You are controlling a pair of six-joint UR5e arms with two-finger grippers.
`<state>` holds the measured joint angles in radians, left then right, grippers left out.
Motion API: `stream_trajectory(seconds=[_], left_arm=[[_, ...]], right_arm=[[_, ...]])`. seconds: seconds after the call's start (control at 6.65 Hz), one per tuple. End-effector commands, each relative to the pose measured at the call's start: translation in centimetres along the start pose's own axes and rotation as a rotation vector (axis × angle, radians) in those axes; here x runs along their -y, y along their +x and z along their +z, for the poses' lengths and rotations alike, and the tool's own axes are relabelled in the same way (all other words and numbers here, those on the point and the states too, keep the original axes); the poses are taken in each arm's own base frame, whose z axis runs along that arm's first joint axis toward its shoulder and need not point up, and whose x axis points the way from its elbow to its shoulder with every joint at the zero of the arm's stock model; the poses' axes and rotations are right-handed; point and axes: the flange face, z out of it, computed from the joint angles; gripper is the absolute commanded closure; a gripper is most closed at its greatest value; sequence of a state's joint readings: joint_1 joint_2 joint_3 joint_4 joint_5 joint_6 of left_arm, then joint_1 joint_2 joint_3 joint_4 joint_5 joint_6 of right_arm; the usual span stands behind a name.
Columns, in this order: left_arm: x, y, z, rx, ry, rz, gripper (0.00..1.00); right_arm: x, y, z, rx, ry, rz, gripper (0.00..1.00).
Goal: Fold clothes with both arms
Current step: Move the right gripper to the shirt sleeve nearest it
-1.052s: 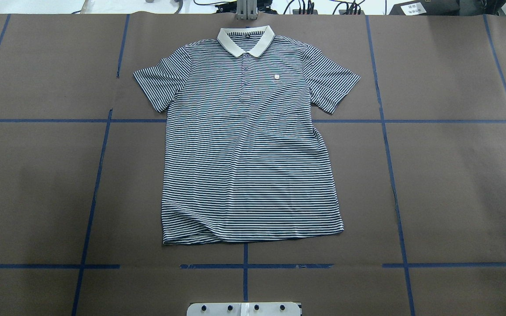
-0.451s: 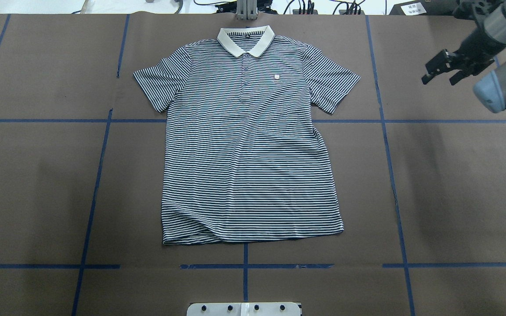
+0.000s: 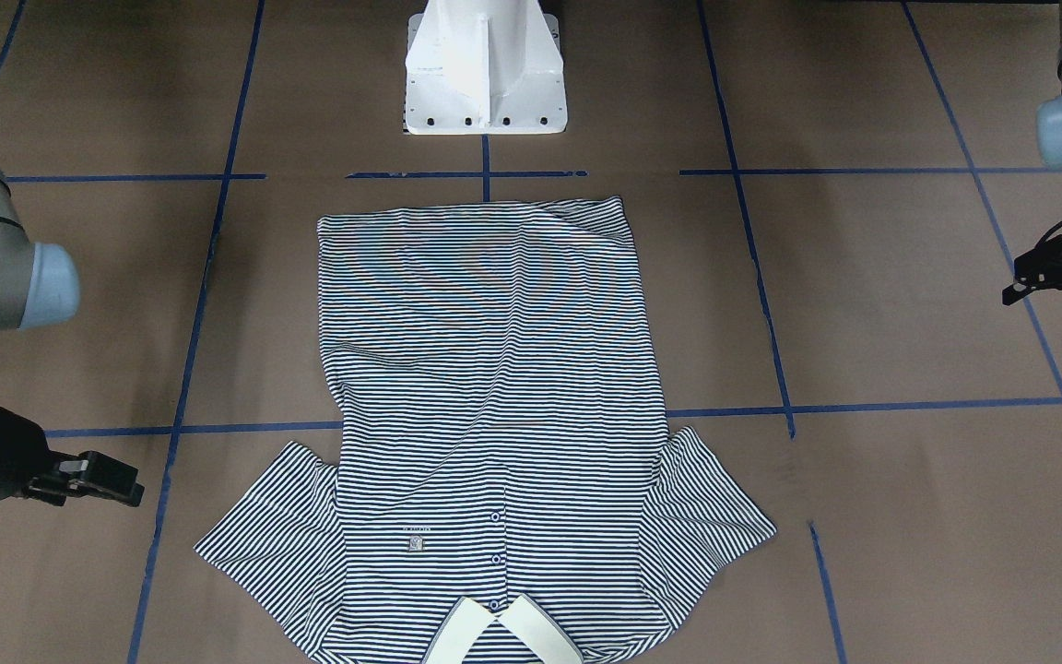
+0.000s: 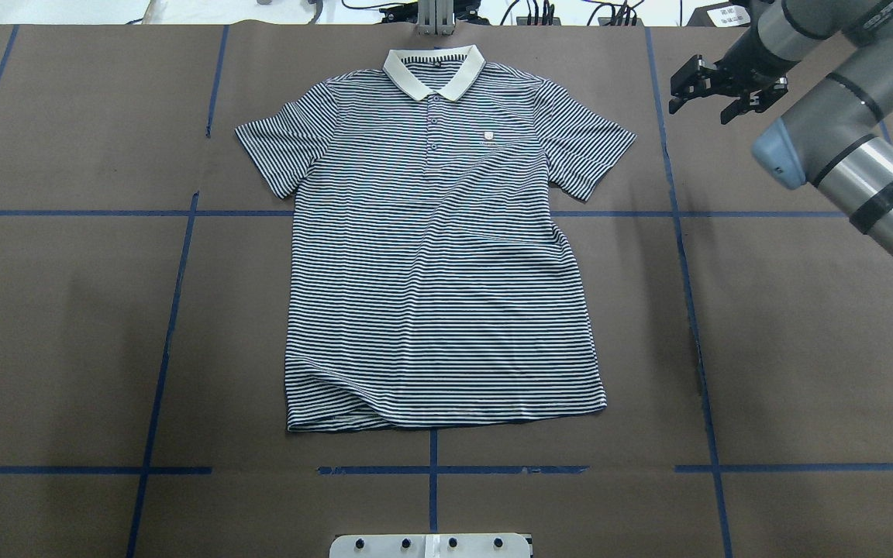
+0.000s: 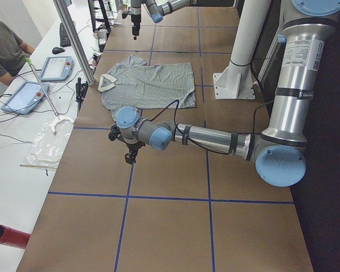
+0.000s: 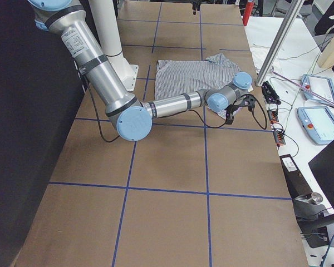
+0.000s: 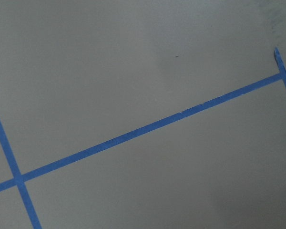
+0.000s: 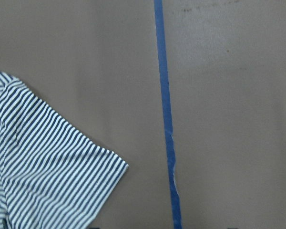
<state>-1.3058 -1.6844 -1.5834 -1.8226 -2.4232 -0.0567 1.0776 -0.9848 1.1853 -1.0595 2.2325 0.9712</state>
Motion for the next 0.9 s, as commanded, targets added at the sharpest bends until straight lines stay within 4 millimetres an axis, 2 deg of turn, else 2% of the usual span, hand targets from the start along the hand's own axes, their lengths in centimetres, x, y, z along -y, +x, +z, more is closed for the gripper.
stream_trajectory(seconds=[0.0, 0.15, 0.3, 0.45, 0.6, 0.75], left_arm=[[-0.1, -0.3, 0.3, -0.003, 0.008, 0.012, 0.00], [0.1, -0.2, 0.2, -0.003, 0.011, 0.015, 0.00], [0.0, -0.3, 0.3, -0.003, 0.009, 0.013, 0.00], [0.0, -0.3, 0.3, -0.003, 0.009, 0.013, 0.00], [0.1, -0.3, 0.4, -0.004, 0.017, 0.024, 0.00], [-0.1, -0.8, 0.8, -0.004, 0.028, 0.035, 0.00]], right_arm=[[-1.9, -2.8, 5.4, -0.031, 0.157, 0.102, 0.11], [-2.3, -3.6, 7.7, -0.057, 0.145, 0.097, 0.12], [-2.3, -3.8, 8.0, -0.066, 0.154, 0.095, 0.14], [-2.7, -3.9, 9.5, -0.091, 0.154, 0.091, 0.16], [-2.6, -5.4, 9.7, -0.087, 0.160, 0.083, 0.21], [-2.4, -5.4, 10.0, -0.098, 0.165, 0.084, 0.23]])
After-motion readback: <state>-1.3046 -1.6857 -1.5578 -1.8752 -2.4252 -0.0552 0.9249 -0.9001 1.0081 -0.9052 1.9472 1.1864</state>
